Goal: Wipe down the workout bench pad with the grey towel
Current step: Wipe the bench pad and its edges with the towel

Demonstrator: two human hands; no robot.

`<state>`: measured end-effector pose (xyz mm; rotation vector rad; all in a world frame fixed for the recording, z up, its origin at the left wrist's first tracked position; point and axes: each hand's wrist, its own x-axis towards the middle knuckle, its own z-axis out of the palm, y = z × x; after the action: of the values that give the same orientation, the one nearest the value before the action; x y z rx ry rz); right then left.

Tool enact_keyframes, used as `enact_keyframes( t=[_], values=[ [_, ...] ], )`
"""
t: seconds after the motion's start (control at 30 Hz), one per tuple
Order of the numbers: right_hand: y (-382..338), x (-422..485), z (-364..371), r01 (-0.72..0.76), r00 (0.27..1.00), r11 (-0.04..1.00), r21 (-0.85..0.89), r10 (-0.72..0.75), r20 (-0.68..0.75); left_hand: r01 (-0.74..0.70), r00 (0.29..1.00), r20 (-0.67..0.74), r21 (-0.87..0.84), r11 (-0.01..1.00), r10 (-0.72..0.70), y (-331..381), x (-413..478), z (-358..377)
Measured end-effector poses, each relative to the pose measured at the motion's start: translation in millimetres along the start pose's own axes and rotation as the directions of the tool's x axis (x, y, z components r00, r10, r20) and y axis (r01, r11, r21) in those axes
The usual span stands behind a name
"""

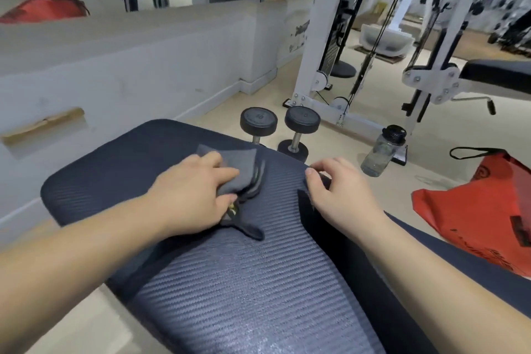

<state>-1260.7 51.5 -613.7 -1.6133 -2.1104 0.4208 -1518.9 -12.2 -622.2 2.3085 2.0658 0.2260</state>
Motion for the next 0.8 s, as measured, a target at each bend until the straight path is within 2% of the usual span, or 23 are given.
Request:
enact_keyframes(
  t=[0.1,0.17,0.23,0.27,0.3,0.37,0.4,0.47,0.5,0.57,0.63,0.67,0.7,0.73,0.8],
  values=[
    [-24.2,-3.8,14.3,0.072,0.997,0.997,0.028,-0.073,0.033,-0.343,0.936,0.018,-0.18,0.922,0.352,-6.2,-36.7,-8.5],
    [-32.7,-8.1,24.3,0.126,0.991,0.992,-0.009,-0.125,0.057,-0.438,0.885,0.08,-0.187,0.879,0.458,-36.7,-37.7,-16.3],
    [-37.6,-7.7,29.5,0.148,0.985,0.988,-0.052,-0.143,0.099,-0.368,0.928,0.025,-0.096,0.925,0.372,-80.8,-27.7,-13.1],
    [-39.6,-5.8,31.6,0.154,0.982,0.985,-0.072,-0.145,0.119,-0.247,0.969,-0.022,-0.057,0.967,0.246,-103.2,-22.5,-12.8],
    [-42.3,-3.2,33.3,0.157,0.981,0.983,-0.091,-0.144,0.133,-0.064,0.997,-0.056,-0.033,0.997,0.062,-122.7,-16.7,-12.2],
    [-50.1,6.0,36.9,0.165,0.978,0.977,-0.134,-0.145,0.148,0.291,0.955,-0.074,0.027,0.956,-0.288,-140.0,-3.2,-12.4],
    [-55.9,12.3,38.9,0.178,0.976,0.972,-0.156,-0.154,0.152,0.361,0.932,-0.069,0.077,0.929,-0.357,-133.2,0.6,-13.4],
    [-67.5,28.6,46.0,0.211,0.969,0.958,-0.194,-0.179,0.17,0.321,0.947,-0.045,0.1,0.942,-0.318,-104.4,2.5,-12.6],
    [-72.7,37.5,49.9,0.214,0.966,0.953,-0.215,-0.175,0.189,0.224,0.974,-0.045,0.079,0.971,-0.221,-87.6,-1.3,-10.2],
    [-80.4,52.7,56.4,0.174,0.969,0.949,-0.262,-0.117,0.219,-0.07,0.994,-0.081,0.002,0.998,0.07,-64.6,-16.4,-6.8],
    [-83.3,62.5,58.7,0.098,0.977,0.951,-0.292,-0.035,0.212,-0.288,0.958,-0.044,-0.149,0.946,0.285,-71.4,-17.4,-9.9],
    [-82.0,65.0,58.3,0.066,0.979,0.951,-0.302,-0.003,0.205,-0.324,0.945,-0.022,-0.185,0.928,0.326,-81.9,-9.8,-11.2],
    [-80.4,66.5,57.7,0.047,0.979,0.951,-0.305,0.016,0.202,-0.292,0.955,-0.007,-0.177,0.94,0.296,-93.9,1.0,-9.3],
    [-79.3,66.5,57.0,0.032,0.979,0.954,-0.298,0.03,0.201,-0.207,0.978,-0.012,-0.141,0.968,0.207,-105.7,13.5,-6.5],
    [-79.6,64.5,56.8,0.011,0.978,0.96,-0.281,0.048,0.203,0.091,0.995,-0.045,-0.036,0.995,-0.093,-113.5,37.4,-6.9]
  ],
)
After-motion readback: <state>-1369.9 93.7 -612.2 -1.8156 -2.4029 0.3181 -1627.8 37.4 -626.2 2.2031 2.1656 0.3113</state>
